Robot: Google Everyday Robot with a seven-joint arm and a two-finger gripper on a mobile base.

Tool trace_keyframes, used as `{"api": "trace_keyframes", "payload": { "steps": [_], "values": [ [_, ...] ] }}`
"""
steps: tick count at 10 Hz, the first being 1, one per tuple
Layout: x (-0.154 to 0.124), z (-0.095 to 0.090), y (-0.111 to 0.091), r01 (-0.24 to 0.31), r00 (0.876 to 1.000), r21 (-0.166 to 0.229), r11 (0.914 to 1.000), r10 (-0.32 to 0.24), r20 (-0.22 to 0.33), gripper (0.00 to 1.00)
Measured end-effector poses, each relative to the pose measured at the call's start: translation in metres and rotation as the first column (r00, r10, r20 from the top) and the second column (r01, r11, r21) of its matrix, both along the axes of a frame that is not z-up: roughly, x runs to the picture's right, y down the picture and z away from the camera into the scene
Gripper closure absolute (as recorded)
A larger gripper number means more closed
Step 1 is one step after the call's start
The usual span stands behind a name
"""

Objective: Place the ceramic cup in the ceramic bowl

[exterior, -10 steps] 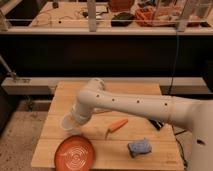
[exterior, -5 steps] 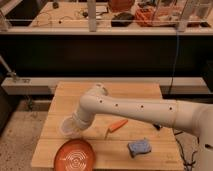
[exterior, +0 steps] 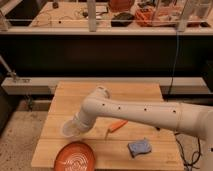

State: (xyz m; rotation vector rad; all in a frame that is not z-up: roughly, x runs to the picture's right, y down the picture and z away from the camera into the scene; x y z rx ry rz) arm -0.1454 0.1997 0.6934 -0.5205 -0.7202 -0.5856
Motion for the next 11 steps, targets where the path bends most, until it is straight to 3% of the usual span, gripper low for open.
{"api": "trace_keyframes", "payload": {
  "steps": [3, 6, 8, 11],
  "values": [
    [0.023, 0.003, -0.029, -0.063, 0.998, -0.003, 0.998, 0.063, 0.017, 1.0],
    [0.091, -0.006, -0.075, -0.137, 0.99, 0.015, 0.9904, 0.137, 0.02, 1.0],
    [0.13, -0.035, -0.101, -0.172, 0.985, 0.049, 0.9839, 0.172, 0.015, 1.0],
    [0.152, -0.093, -0.131, -0.168, 0.986, 0.122, 0.9783, 0.165, 0.03, 1.0]
  ]
}}
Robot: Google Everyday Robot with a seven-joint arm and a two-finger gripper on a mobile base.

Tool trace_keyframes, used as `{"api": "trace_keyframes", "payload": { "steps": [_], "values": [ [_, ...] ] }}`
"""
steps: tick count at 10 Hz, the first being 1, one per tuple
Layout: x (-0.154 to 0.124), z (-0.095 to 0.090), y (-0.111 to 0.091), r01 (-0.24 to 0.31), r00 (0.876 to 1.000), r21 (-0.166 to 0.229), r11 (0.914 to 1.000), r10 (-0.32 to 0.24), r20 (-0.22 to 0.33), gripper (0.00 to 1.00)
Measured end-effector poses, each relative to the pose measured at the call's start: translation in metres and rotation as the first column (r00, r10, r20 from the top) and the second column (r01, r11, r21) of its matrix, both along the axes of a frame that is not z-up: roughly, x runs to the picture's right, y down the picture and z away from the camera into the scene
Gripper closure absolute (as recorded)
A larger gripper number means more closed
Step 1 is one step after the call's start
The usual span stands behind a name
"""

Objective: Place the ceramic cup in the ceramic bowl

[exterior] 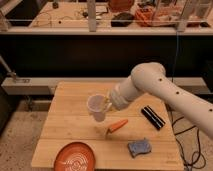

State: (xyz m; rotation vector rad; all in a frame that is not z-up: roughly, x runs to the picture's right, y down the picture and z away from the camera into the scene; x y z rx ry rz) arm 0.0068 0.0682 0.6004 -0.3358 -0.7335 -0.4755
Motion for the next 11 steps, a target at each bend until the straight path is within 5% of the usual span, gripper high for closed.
{"api": "trace_keyframes", "payload": {
  "steps": [2, 4, 11],
  "values": [
    [0.011, -0.039, -0.011, 0.02, 1.0, 0.072, 0.9972, -0.022, 0.021, 1.0],
    [0.006, -0.057, -0.017, 0.042, 0.999, 0.062, 0.9972, -0.043, 0.019, 1.0],
    [-0.049, -0.038, 0.018, 0.133, 0.991, 0.05, 0.9899, -0.133, -0.01, 1.0]
  ]
}}
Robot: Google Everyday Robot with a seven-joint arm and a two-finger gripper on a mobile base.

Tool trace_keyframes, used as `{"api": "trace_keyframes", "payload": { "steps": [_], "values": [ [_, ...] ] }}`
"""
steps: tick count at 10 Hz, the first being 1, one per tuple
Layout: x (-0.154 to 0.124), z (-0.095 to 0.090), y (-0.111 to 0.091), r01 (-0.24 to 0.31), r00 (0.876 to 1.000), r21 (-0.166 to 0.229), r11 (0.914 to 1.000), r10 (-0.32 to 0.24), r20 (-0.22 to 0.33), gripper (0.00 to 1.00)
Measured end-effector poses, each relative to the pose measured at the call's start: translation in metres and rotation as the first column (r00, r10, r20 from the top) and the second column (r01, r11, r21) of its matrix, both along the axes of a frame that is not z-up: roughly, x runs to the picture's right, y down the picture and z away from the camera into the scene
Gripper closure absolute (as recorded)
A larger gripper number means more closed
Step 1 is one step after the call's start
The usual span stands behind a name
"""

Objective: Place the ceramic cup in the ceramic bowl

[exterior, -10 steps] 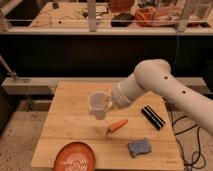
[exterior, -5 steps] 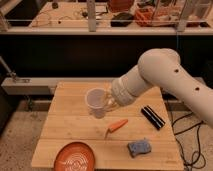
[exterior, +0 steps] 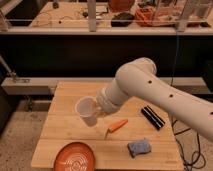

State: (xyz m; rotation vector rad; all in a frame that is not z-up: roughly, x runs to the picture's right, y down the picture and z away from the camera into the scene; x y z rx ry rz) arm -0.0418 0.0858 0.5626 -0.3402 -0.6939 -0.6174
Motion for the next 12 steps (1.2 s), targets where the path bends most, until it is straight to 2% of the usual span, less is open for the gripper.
{"api": "trace_keyframes", "payload": {
  "steps": [2, 6, 9, 12],
  "values": [
    [-0.01, -0.004, 0.006, 0.017, 1.0, -0.008, 0.9998, -0.017, 0.0, 1.0],
    [-0.026, 0.013, 0.047, 0.054, 0.998, -0.046, 0.9974, -0.053, 0.024, 1.0],
    [-0.035, 0.013, 0.061, 0.079, 0.997, -0.07, 0.9944, -0.077, 0.029, 1.0],
    [-0.044, 0.034, 0.087, 0.103, 0.995, -0.075, 0.9919, -0.102, 0.019, 1.0]
  ]
}}
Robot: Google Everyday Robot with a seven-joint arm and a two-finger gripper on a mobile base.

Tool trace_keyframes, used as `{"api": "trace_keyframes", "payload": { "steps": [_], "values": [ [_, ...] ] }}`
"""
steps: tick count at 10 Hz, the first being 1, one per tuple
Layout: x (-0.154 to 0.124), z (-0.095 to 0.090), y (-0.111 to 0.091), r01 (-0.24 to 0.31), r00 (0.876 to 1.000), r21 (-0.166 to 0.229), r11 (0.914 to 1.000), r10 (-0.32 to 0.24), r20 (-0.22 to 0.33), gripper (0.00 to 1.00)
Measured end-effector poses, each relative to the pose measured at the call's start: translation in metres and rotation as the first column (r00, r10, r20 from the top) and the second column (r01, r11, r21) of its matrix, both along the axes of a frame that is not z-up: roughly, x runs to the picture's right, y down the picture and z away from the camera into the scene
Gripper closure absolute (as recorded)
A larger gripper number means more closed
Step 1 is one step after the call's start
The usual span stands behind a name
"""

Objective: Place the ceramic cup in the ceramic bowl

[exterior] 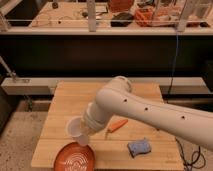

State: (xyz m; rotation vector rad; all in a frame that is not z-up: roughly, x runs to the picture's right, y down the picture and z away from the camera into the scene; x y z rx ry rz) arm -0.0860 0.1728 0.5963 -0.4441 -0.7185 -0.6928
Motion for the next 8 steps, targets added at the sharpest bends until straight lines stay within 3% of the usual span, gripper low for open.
{"api": "trace_keyframes", "payload": {
  "steps": [5, 8],
  "values": [
    [-0.003, 0.011, 0.034, 0.015, 1.0, -0.02, 0.9997, -0.015, -0.021, 1.0],
    [-0.024, 0.02, 0.045, 0.044, 0.999, -0.016, 0.9989, -0.044, -0.004, 1.0]
  ]
}}
